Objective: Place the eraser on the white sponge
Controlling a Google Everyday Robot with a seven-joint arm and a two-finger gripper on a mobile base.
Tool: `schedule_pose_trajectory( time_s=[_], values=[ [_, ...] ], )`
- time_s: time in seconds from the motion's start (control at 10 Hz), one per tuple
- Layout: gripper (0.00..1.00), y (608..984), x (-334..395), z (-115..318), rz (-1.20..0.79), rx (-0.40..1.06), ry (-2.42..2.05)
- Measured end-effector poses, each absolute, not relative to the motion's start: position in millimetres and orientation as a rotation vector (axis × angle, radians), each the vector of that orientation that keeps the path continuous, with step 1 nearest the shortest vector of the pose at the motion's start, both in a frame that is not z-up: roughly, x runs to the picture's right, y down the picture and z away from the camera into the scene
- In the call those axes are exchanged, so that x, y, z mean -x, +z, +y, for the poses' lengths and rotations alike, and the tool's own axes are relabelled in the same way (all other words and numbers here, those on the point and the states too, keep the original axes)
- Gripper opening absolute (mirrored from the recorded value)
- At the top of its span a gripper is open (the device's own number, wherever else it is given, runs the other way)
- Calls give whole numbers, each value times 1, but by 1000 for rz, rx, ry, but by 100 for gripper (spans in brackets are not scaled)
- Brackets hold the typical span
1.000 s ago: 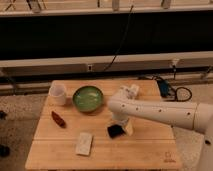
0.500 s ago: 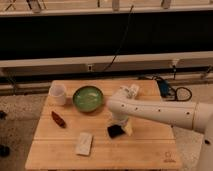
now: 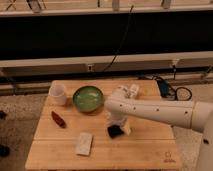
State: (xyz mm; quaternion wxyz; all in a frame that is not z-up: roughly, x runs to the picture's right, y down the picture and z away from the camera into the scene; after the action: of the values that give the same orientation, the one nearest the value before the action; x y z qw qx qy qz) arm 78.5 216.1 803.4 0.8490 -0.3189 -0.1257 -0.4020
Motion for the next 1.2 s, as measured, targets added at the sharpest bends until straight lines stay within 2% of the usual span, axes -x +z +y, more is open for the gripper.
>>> schedule_pose_trajectory(
  time_s=[0.8, 0.9, 1.2],
  values=[
    [79, 823, -106, 235, -284, 667, -726],
    [74, 822, -106, 235, -284, 664, -719],
    [45, 819, -104, 233, -293, 655, -702]
  ],
)
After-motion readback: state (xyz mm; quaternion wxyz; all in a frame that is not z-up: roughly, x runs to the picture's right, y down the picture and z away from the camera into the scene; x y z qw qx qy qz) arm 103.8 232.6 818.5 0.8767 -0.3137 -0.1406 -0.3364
